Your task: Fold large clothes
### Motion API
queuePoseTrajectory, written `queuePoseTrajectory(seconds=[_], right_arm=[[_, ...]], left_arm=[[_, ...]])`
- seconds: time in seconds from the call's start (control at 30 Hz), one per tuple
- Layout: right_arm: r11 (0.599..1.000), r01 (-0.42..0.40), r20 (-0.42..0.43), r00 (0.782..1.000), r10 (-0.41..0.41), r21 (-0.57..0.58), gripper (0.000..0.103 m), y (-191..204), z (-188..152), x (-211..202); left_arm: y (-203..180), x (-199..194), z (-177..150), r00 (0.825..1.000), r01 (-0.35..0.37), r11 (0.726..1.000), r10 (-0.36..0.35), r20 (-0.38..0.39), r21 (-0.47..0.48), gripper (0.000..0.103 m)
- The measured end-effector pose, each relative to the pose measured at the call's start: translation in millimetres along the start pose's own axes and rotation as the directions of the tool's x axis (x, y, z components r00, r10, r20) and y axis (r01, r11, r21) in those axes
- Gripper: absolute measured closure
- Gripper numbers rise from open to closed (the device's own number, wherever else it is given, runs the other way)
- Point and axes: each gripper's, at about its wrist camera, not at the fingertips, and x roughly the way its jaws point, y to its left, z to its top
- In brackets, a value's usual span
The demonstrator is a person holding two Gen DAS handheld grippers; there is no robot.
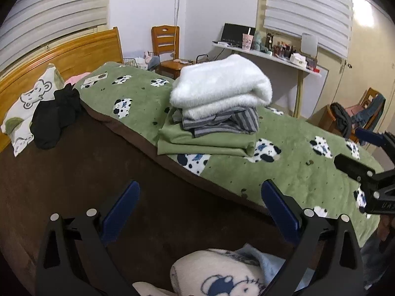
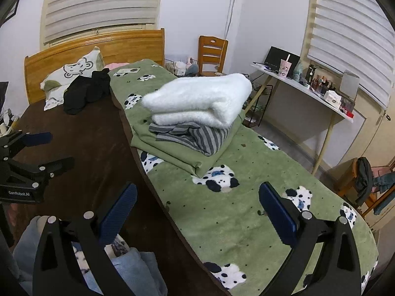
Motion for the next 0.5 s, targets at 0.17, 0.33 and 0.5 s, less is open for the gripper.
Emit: queuePoseTrajectory(seconds=[0.17, 0.33, 0.5], right_arm=[[1.000, 0.015, 0.001, 1.000, -0.015, -0.005, 0.005, 1, 0, 0], [1.000, 0.016, 0.001, 1.000, -0.016, -0.013, 0.005, 4, -2, -1], [1.000, 0.016, 0.006, 1.000, -0.016, -0.013, 0.005, 4, -5, -1]], left_arm=[[-9, 1, 3, 1.000, 0.024, 1.000, -0.024, 0.016, -0.004, 0.007], [-15, 4, 1, 0.999, 0.032, 0.999, -0.031, 0.018, -0.011, 0.007], [-17, 4, 3, 0.999, 0.023, 1.000, -0.023, 0.024, -0.005, 0.007]])
